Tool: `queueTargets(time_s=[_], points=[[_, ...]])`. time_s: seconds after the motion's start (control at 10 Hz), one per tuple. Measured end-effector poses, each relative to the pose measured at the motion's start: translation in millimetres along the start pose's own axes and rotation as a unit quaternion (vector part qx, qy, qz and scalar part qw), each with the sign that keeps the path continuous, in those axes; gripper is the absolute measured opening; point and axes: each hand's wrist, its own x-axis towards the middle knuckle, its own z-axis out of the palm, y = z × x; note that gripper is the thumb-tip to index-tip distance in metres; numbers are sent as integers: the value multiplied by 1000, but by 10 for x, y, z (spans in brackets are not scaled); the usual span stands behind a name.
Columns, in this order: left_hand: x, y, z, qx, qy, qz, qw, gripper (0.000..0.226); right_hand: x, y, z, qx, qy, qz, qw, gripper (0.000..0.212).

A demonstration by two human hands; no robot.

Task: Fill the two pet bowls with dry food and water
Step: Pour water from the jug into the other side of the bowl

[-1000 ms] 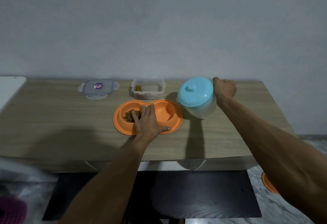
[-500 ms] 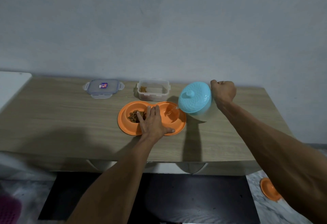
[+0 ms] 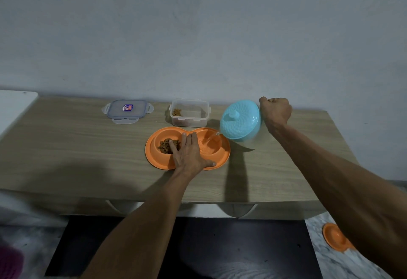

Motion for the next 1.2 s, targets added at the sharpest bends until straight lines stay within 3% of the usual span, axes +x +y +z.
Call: queueTargets(time_s=[1.2], points=[[-7,15,-15,6,-5,-3,1000,128,13,-58,-62,-4,-12,-10,1000,43]])
